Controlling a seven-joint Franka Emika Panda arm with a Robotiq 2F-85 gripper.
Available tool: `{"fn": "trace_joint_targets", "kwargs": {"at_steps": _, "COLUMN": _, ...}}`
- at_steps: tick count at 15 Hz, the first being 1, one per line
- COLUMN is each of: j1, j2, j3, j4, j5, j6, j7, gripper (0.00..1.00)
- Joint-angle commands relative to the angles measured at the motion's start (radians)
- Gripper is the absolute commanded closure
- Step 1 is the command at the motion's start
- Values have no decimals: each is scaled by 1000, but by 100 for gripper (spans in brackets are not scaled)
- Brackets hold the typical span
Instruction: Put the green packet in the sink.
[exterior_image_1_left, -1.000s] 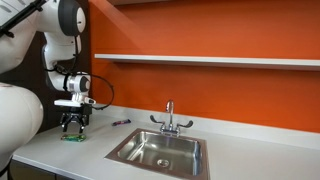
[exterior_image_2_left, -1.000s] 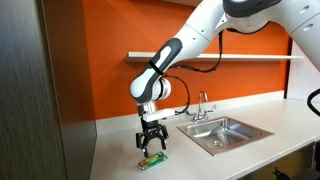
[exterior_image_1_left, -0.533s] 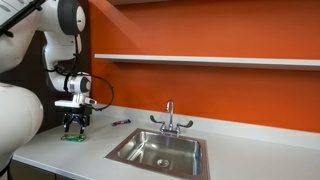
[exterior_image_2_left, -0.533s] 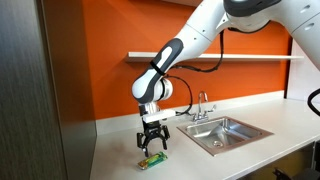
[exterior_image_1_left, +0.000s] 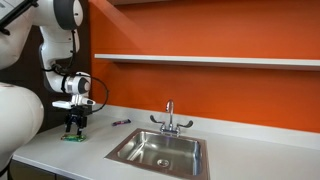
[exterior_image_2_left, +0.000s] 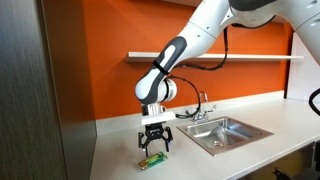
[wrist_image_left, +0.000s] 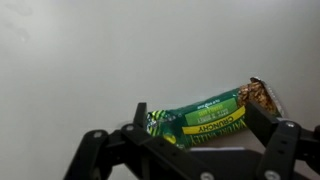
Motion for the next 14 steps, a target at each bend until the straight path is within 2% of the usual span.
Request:
{"fn": "trace_joint_targets", "kwargs": {"at_steps": 1, "j1": 38, "j2": -46, "j3": -20, "j4": -39, "j5": 15, "j6": 19, "j7": 127, "gripper": 0}}
{"fn": "trace_joint_targets", "kwargs": {"at_steps": 8, "j1": 40, "j2": -56, "j3": -30, "j4": -70, "j5": 50, "j6": 128, "j7": 338, "gripper": 0}}
{"fn": "trace_joint_targets", "kwargs": {"at_steps": 14, "j1": 27, "j2": -54, "j3": -39, "j4": -84, "j5": 85, "j6": 132, "j7": 456, "gripper": 0}}
